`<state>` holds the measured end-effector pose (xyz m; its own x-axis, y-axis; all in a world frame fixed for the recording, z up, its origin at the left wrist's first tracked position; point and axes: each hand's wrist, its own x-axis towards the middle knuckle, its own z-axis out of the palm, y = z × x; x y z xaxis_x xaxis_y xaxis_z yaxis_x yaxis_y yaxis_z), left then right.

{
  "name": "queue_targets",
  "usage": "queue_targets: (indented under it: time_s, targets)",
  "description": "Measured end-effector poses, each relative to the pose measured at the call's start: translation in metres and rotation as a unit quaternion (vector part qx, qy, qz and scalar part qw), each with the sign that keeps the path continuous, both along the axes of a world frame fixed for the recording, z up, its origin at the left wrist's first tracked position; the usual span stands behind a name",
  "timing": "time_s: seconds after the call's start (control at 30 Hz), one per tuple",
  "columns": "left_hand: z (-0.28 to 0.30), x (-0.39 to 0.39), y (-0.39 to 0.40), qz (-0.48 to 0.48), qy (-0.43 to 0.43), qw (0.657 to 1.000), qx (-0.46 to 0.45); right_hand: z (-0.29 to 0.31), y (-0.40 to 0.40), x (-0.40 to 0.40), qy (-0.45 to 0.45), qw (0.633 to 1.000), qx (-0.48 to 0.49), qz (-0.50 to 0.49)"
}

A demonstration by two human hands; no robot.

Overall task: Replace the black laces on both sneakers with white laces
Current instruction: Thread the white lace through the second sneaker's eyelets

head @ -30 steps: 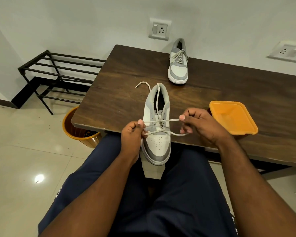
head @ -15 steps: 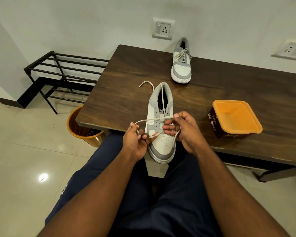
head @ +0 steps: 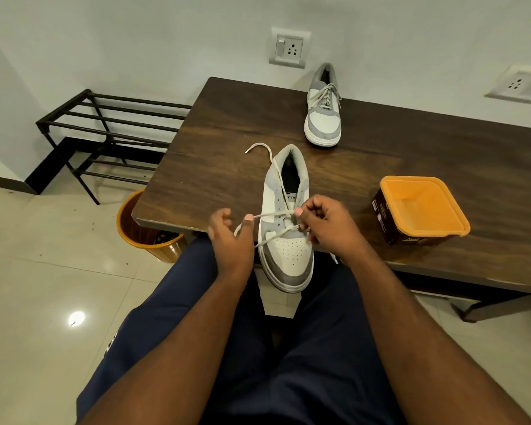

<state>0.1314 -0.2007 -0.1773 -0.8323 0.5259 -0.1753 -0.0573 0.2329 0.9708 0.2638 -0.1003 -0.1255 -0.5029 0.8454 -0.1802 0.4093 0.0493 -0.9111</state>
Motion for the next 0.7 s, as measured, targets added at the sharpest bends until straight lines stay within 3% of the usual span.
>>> queue_targets:
  time_s: [0.07, 0.13, 0.2, 0.27, 0.37, 0.43, 0.5, 0.57, 0.63, 0.7]
  targets:
    - [0.0, 0.003, 0.002, -0.083, 0.219, 0.972, -0.031, 0.002, 0.0, -0.001, -0.017, 0.999, 0.029, 0.035]
    - [0.0, 0.008, 0.007, -0.182, 0.313, 0.93, -0.06, 0.006, -0.002, -0.002, -0.011, 0.998, 0.029, 0.062]
    - [-0.01, 0.007, 0.012, -0.23, 0.317, 0.917, -0.079, 0.007, -0.003, -0.003, 0.011, 0.997, 0.004, 0.074]
    - [-0.017, 0.002, 0.011, -0.224, 0.277, 0.934, -0.03, 0.008, -0.002, -0.002, 0.014, 0.996, -0.012, 0.083]
    - [-0.012, -0.007, 0.006, -0.085, 0.127, 0.984, 0.097, 0.007, 0.005, 0.008, 0.023, 0.998, -0.033, 0.057]
    - [-0.01, -0.014, 0.003, 0.001, 0.056, 0.995, 0.084, 0.007, 0.009, 0.015, 0.038, 0.999, -0.031, 0.018]
    - [-0.011, -0.017, 0.004, -0.003, 0.099, 0.995, 0.01, 0.006, 0.007, 0.014, 0.043, 0.999, -0.016, 0.014]
    - [-0.012, -0.008, 0.006, -0.092, 0.216, 0.971, -0.047, 0.003, 0.0, 0.005, 0.031, 0.999, -0.014, 0.041]
    - [-0.008, 0.007, 0.01, -0.18, 0.297, 0.937, -0.023, 0.0, -0.008, -0.004, 0.026, 0.998, -0.017, 0.062]
    - [-0.004, 0.015, 0.01, -0.224, 0.271, 0.936, 0.02, -0.002, -0.012, -0.008, 0.05, 0.997, -0.017, 0.048]
